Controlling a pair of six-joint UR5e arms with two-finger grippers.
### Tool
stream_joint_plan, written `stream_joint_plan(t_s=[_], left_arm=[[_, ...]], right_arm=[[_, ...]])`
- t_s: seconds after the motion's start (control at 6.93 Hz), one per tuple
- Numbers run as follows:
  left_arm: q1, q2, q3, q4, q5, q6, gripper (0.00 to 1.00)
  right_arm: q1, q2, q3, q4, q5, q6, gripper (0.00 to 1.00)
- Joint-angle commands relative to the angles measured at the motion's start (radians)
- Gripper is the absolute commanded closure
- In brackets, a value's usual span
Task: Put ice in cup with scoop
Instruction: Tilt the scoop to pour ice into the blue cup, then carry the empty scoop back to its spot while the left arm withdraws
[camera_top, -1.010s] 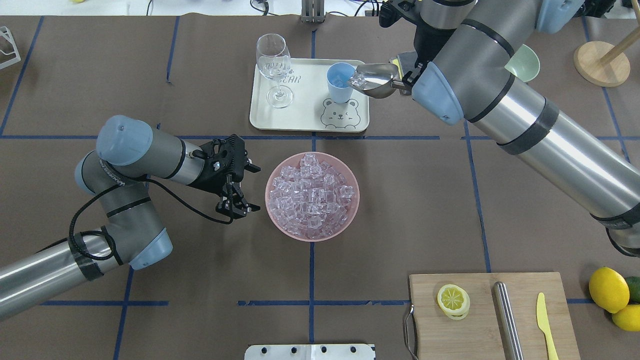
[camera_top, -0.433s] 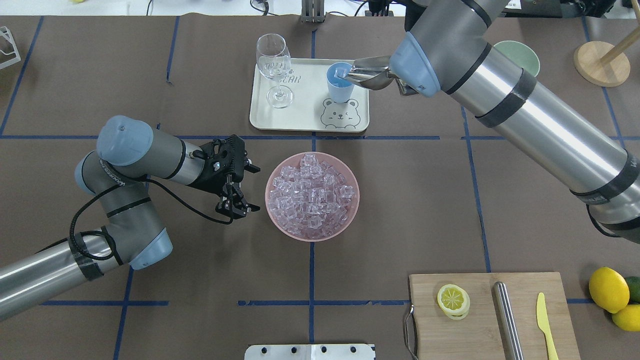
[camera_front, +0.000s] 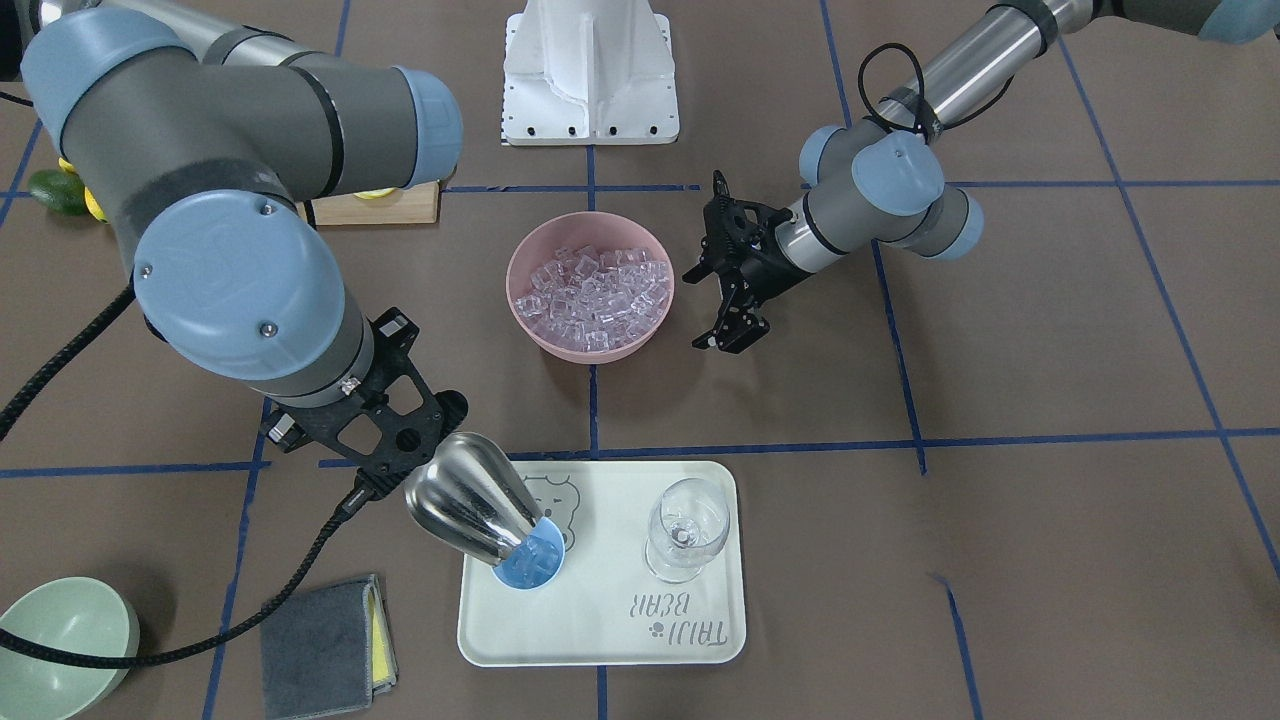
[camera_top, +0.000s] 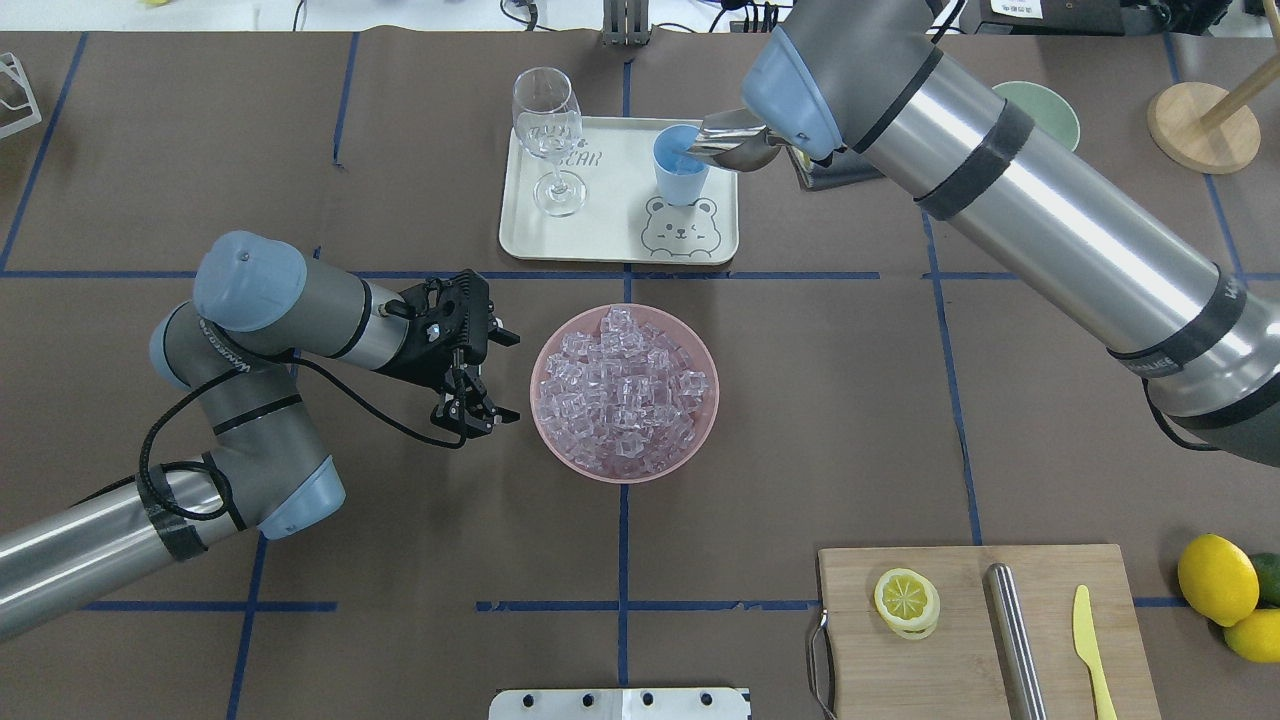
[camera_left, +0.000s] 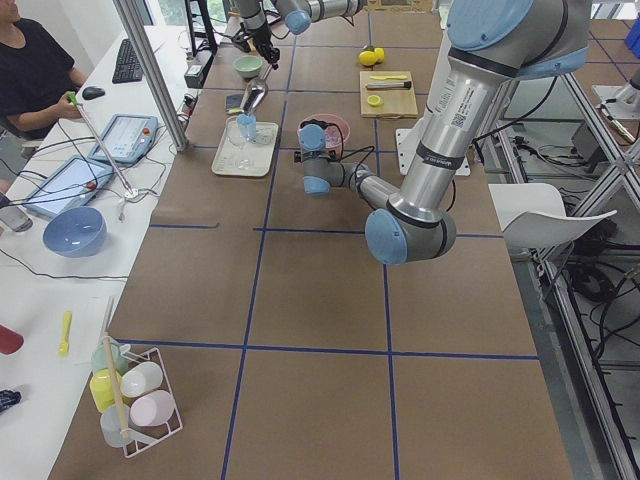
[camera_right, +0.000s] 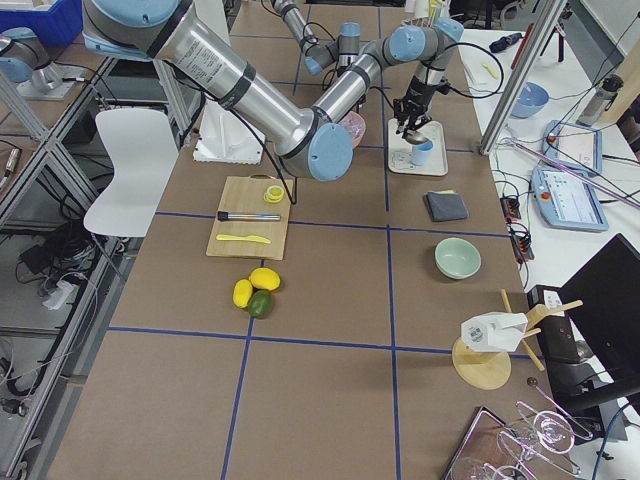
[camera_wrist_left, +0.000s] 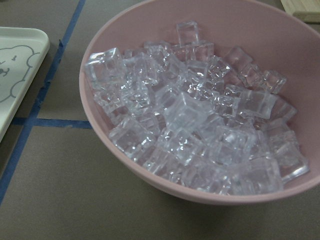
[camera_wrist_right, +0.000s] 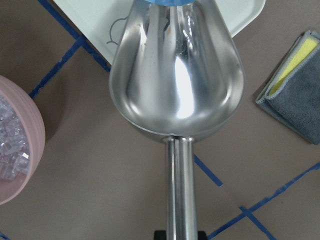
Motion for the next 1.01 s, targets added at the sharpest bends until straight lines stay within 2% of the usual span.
stream_joint_plan(t_s=[0.0, 0.29, 0.43, 0.58, 0.72, 0.87], left_arm=[[0.0, 0.004, 0.001, -0.001, 0.0, 0.001, 0.0], [0.0, 0.004, 0.001, -0.001, 0.0, 0.001, 0.0], [0.0, 0.004, 0.001, -0.003, 0.002, 0.001, 0.0], [-0.002, 0.004, 0.001, -0.003, 0.002, -0.002, 0.0], [-0.008, 0.006, -0.001, -0.003, 0.006, -0.005, 0.0], [-0.029, 0.007, -0.003, 0.007, 0.008, -0.008, 0.0]], right_arm=[[0.007, 0.069, -0.077, -0.051, -0.005, -0.067, 1.0], [0.016, 0.1, -0.105, -0.073, -0.013, -0.11, 1.0], [0.045, 0.064, -0.019, -0.099, -0.003, -0.107, 1.0], [0.055, -0.081, 0.178, -0.105, 0.003, -0.032, 1.0], [0.049, -0.266, 0.391, -0.044, 0.015, 0.166, 1.0], [0.056, -0.355, 0.465, 0.061, 0.029, 0.264, 1.0]])
